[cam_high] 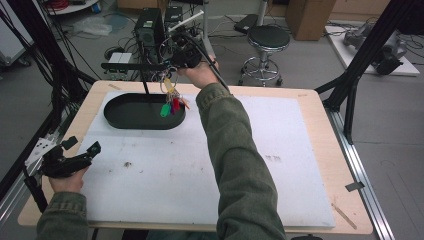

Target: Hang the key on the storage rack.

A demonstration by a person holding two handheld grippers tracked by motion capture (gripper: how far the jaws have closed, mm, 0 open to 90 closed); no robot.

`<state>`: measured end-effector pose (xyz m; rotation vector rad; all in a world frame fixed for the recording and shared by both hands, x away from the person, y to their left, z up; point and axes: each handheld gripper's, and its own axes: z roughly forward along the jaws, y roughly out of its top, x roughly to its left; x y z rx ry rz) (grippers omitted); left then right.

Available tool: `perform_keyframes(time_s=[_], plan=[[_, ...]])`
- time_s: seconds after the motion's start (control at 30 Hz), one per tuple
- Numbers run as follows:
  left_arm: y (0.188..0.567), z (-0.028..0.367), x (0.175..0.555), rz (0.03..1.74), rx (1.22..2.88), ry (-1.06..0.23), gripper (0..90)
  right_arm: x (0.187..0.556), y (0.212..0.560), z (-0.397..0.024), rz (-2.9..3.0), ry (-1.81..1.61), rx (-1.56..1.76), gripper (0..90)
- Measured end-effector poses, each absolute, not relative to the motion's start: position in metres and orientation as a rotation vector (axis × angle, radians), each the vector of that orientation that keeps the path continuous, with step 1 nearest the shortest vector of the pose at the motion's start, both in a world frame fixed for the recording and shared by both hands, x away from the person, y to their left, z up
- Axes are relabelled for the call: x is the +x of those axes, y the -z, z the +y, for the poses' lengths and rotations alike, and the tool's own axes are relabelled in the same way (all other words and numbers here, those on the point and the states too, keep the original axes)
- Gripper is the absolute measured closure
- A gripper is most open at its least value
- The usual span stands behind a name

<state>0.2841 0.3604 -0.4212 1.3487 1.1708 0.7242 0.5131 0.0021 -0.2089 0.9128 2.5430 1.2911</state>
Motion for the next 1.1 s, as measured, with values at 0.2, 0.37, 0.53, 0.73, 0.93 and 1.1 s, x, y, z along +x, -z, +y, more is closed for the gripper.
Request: perform_keyframes(time_s=[0.2,0.37,0.53,0.73,0.93,1.1], plan=[[0.421,0.361,0.285,1.171,1.346,-0.722,2.2,0.521,0.206,0.012,2.515,-1.272,0.956,87.7],[0.422,0.361,0.285,1.17,1.345,-0.721,2.2,0.529,0.208,0.022,2.5,-1.263,0.987,87.7],[0.422,0.361,0.285,1.169,1.345,-0.719,2.2,0.536,0.216,0.03,2.482,-1.244,1.029,87.7],[0.422,0.36,0.285,1.171,1.344,-0.716,2.2,0.545,0.226,0.032,2.476,-1.241,1.072,87.7],[0.422,0.359,0.285,1.168,1.347,-0.71,2.2,0.55,0.232,0.033,2.473,-1.253,1.099,87.6],[0.422,0.359,0.286,1.167,1.346,-0.705,2.2,0.554,0.24,0.037,2.463,-1.247,1.129,87.6]])
